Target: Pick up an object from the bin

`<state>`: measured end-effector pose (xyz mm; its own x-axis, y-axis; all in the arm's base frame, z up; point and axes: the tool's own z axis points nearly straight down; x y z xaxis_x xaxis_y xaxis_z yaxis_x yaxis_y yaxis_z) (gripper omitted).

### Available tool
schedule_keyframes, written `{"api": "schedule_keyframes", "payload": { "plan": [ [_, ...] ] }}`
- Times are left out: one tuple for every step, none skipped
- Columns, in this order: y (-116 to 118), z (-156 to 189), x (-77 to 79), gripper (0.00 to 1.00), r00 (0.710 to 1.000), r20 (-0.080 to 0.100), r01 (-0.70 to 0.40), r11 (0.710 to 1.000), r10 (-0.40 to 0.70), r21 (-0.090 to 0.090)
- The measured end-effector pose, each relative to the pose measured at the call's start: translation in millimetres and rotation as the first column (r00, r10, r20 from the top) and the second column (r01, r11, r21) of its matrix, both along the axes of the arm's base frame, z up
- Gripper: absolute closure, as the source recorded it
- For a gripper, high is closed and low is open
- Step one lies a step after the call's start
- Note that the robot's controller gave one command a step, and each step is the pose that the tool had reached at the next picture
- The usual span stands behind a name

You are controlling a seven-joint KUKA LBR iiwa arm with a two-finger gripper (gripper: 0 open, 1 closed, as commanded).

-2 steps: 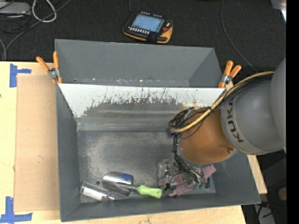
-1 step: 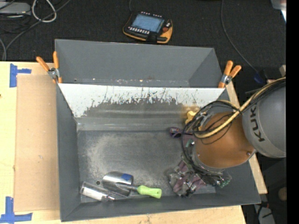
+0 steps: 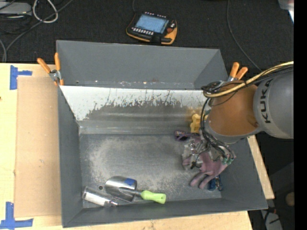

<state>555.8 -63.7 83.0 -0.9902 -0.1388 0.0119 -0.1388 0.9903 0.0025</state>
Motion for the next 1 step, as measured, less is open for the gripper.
{"api": "schedule_keyframes", "payload": {
  "plan": [
    [-0.2,0.0,-0.1,1.00,1.000,0.000,0.001,1.000,-0.001,0.000]
  ]
}}
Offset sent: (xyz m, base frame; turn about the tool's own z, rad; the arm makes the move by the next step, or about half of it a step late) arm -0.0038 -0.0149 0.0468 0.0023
